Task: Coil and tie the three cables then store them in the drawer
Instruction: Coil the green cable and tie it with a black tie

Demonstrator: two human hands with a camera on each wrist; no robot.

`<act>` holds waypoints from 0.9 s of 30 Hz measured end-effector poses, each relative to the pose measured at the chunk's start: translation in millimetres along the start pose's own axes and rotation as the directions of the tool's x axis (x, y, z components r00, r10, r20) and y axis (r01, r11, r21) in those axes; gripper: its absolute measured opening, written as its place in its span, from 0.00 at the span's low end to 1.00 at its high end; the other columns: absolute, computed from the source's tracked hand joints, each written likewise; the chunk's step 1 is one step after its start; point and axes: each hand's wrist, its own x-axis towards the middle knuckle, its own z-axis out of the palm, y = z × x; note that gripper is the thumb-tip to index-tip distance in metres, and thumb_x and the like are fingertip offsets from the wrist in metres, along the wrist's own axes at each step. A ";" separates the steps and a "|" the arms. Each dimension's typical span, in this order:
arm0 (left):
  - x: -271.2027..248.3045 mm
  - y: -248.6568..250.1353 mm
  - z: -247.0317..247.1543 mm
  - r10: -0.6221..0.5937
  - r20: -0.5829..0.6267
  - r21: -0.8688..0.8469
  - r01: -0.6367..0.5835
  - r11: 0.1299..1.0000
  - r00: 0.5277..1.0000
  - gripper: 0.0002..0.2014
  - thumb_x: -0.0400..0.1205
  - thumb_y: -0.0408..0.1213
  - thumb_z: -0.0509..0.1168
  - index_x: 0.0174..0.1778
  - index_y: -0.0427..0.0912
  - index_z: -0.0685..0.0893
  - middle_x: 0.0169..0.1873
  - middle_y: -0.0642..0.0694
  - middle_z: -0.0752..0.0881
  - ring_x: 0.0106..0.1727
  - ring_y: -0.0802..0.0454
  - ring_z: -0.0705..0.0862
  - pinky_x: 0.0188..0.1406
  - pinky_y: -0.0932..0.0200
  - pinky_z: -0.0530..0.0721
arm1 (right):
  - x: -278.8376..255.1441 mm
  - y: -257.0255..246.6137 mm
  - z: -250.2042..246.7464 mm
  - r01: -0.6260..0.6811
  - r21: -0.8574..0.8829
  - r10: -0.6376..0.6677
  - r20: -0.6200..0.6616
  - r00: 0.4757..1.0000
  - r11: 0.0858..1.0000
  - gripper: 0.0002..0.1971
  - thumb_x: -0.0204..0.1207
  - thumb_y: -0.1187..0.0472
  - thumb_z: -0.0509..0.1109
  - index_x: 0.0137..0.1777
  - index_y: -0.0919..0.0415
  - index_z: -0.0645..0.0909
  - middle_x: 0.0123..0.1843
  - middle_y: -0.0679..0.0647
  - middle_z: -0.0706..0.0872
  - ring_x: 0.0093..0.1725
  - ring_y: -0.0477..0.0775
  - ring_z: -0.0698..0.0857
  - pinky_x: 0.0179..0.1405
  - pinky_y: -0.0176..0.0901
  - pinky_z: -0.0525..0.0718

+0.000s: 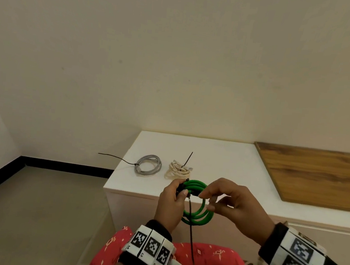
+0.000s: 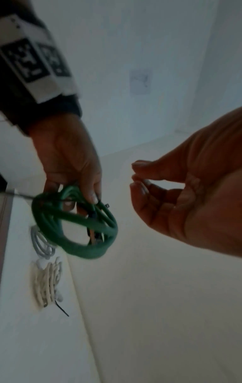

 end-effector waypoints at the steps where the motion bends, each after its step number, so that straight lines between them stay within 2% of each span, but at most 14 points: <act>1: 0.5 0.9 0.6 -0.010 0.003 -0.016 0.010 1.000 1.000 0.14 0.80 0.22 0.58 0.52 0.46 0.78 0.44 0.50 0.83 0.49 0.52 0.82 0.54 0.62 0.78 | 0.3 3.6 0.7 0.027 -0.073 -0.024 0.038 0.999 0.997 0.17 0.66 0.70 0.69 0.45 0.45 0.84 0.47 0.46 0.85 0.46 0.43 0.83 0.40 0.33 0.83; 3: 1.6 2.4 1.7 -0.032 0.009 -0.055 0.032 0.998 0.999 0.14 0.80 0.21 0.58 0.52 0.45 0.78 0.44 0.50 0.83 0.48 0.54 0.82 0.53 0.66 0.78 | 0.2 11.8 5.1 0.146 -0.234 -0.120 0.121 0.985 0.961 0.26 0.67 0.77 0.63 0.50 0.43 0.81 0.47 0.39 0.84 0.52 0.37 0.80 0.43 0.26 0.78; 5: 2.4 4.7 2.1 -0.061 0.021 -0.078 0.062 0.995 0.998 0.14 0.80 0.20 0.57 0.54 0.43 0.79 0.43 0.53 0.83 0.47 0.59 0.82 0.52 0.67 0.79 | -0.7 19.4 9.7 0.337 -0.451 -0.282 0.185 0.941 0.827 0.26 0.64 0.78 0.63 0.49 0.44 0.83 0.50 0.43 0.84 0.53 0.38 0.76 0.43 0.25 0.75; 8: 4.7 7.9 0.9 -0.081 0.043 -0.072 0.084 0.994 0.996 0.14 0.80 0.21 0.57 0.51 0.44 0.80 0.40 0.51 0.84 0.43 0.55 0.83 0.47 0.62 0.81 | -4.8 27.9 16.6 0.506 -0.648 -0.366 0.351 0.862 0.570 0.21 0.63 0.69 0.71 0.48 0.41 0.85 0.53 0.50 0.84 0.56 0.45 0.74 0.44 0.35 0.80; 10: 5.6 9.8 0.3 -0.103 0.047 -0.070 0.106 0.992 0.994 0.13 0.80 0.22 0.57 0.49 0.43 0.80 0.37 0.49 0.84 0.37 0.55 0.81 0.39 0.63 0.81 | -8.1 33.7 21.7 0.573 -0.692 -0.370 0.442 0.817 0.440 0.15 0.67 0.61 0.67 0.45 0.38 0.85 0.56 0.50 0.85 0.59 0.49 0.75 0.49 0.43 0.82; 13: 5.6 13.3 0.0 -0.141 0.057 -0.071 0.145 0.987 0.988 0.11 0.81 0.23 0.56 0.55 0.34 0.81 0.35 0.46 0.83 0.29 0.57 0.78 0.31 0.63 0.77 | -11.1 41.6 27.4 0.610 -0.708 -0.381 0.487 0.786 0.355 0.09 0.68 0.56 0.65 0.36 0.42 0.85 0.53 0.50 0.88 0.58 0.51 0.77 0.51 0.45 0.75; 15: 6.2 13.7 0.5 -0.161 0.051 -0.058 0.163 0.985 0.986 0.13 0.81 0.24 0.56 0.58 0.32 0.80 0.40 0.40 0.84 0.33 0.49 0.79 0.40 0.51 0.82 | -11.5 45.6 28.8 0.614 -0.682 -0.435 0.448 0.781 0.399 0.10 0.72 0.55 0.66 0.34 0.45 0.86 0.49 0.49 0.89 0.56 0.49 0.78 0.49 0.45 0.78; 16: 6.4 13.4 0.5 -0.173 0.042 -0.049 0.175 0.983 0.984 0.13 0.81 0.24 0.57 0.59 0.33 0.80 0.44 0.36 0.85 0.38 0.41 0.81 0.49 0.45 0.82 | -10.8 44.8 28.1 0.605 -0.630 -0.458 0.407 0.791 0.486 0.12 0.75 0.54 0.64 0.35 0.47 0.88 0.47 0.48 0.89 0.53 0.48 0.79 0.46 0.44 0.81; 17: 6.5 11.6 0.4 -0.189 0.032 -0.044 0.191 0.981 0.981 0.14 0.81 0.24 0.57 0.60 0.34 0.80 0.48 0.32 0.85 0.46 0.33 0.82 0.56 0.41 0.81 | -10.1 40.7 27.3 0.575 -0.533 -0.457 0.349 0.818 0.621 0.15 0.78 0.52 0.62 0.38 0.51 0.89 0.45 0.47 0.89 0.51 0.46 0.80 0.44 0.40 0.82; 19: 5.0 6.8 -0.9 -0.199 0.023 -0.053 0.200 0.978 0.980 0.14 0.80 0.24 0.57 0.61 0.34 0.80 0.53 0.31 0.85 0.57 0.31 0.82 0.62 0.39 0.79 | -8.7 26.0 23.4 0.408 -0.218 -0.371 0.190 0.909 0.887 0.15 0.77 0.49 0.63 0.42 0.56 0.89 0.44 0.43 0.87 0.46 0.39 0.82 0.45 0.30 0.80; 20: 3.9 5.6 -2.0 -0.190 0.027 -0.059 0.191 0.980 0.981 0.14 0.80 0.23 0.57 0.60 0.33 0.80 0.54 0.33 0.85 0.59 0.33 0.82 0.63 0.40 0.78 | -6.7 18.7 21.6 0.299 -0.038 -0.292 0.133 0.947 0.954 0.12 0.74 0.50 0.68 0.42 0.57 0.88 0.43 0.42 0.87 0.45 0.38 0.83 0.45 0.26 0.79; 22: 0.1 4.5 -3.6 -0.159 0.052 -0.072 0.163 0.984 0.986 0.13 0.79 0.24 0.59 0.58 0.33 0.81 0.53 0.34 0.87 0.57 0.37 0.84 0.63 0.38 0.80 | -4.6 6.0 20.2 0.145 0.224 -0.163 0.061 0.985 0.964 0.06 0.69 0.57 0.71 0.40 0.58 0.88 0.38 0.41 0.89 0.41 0.37 0.86 0.44 0.27 0.81; 24: -2.3 7.5 -4.2 -0.135 0.077 -0.090 0.141 0.986 0.988 0.12 0.78 0.24 0.59 0.55 0.34 0.83 0.50 0.35 0.87 0.54 0.39 0.85 0.61 0.38 0.81 | -3.7 -4.0 19.7 0.040 0.381 -0.050 0.017 0.999 0.924 0.03 0.68 0.63 0.71 0.38 0.61 0.87 0.31 0.49 0.89 0.34 0.42 0.86 0.38 0.29 0.82; 27: -4.1 13.8 -2.9 -0.121 0.094 -0.117 0.131 0.984 0.988 0.14 0.80 0.22 0.57 0.57 0.37 0.81 0.48 0.40 0.85 0.50 0.46 0.83 0.55 0.49 0.81 | -1.8 -6.5 18.1 -0.185 0.417 0.204 0.000 0.979 0.890 0.07 0.69 0.64 0.73 0.38 0.70 0.85 0.25 0.52 0.86 0.26 0.48 0.83 0.27 0.34 0.79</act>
